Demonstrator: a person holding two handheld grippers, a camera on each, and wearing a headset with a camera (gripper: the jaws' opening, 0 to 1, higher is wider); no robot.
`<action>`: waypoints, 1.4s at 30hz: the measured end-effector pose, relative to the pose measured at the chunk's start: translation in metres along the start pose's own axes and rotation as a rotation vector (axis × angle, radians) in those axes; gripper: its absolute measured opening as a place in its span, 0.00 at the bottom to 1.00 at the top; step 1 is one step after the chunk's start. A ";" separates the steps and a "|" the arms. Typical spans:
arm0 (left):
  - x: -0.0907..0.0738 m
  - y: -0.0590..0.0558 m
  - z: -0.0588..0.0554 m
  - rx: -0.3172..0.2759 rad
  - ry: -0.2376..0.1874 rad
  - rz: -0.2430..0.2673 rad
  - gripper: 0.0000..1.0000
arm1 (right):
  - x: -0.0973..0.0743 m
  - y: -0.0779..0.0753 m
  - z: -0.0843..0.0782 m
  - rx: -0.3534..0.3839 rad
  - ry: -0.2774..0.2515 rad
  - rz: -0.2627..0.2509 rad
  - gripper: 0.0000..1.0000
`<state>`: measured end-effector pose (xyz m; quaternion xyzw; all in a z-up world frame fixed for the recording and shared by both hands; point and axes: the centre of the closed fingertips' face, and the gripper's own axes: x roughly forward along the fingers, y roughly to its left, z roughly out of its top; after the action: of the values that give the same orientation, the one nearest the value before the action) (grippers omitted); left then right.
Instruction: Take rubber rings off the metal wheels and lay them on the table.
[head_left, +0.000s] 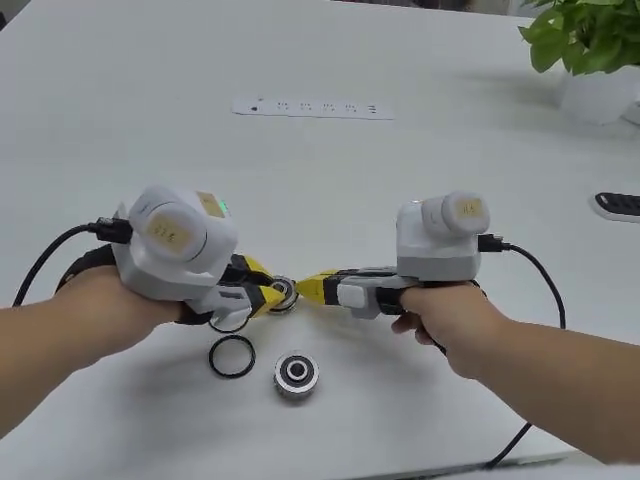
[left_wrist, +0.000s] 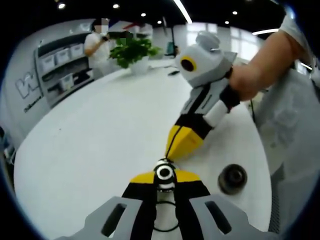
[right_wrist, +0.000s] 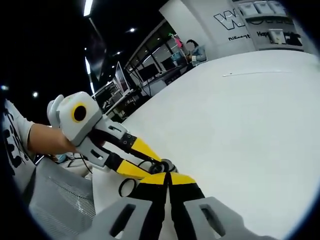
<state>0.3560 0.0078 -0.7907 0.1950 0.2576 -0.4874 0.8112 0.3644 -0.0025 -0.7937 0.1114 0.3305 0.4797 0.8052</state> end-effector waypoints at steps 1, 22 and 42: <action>0.000 0.000 0.000 0.000 0.001 0.001 0.12 | 0.000 0.001 0.000 0.001 0.000 0.000 0.00; 0.000 -0.002 -0.002 0.010 0.005 -0.001 0.12 | 0.008 0.022 0.004 -0.101 0.018 0.057 0.00; -0.001 -0.005 0.000 -0.014 -0.021 -0.014 0.14 | 0.006 0.017 0.001 -0.078 0.012 0.047 0.00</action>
<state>0.3512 0.0070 -0.7905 0.1826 0.2538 -0.4933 0.8118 0.3550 0.0110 -0.7871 0.0847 0.3134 0.5117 0.7954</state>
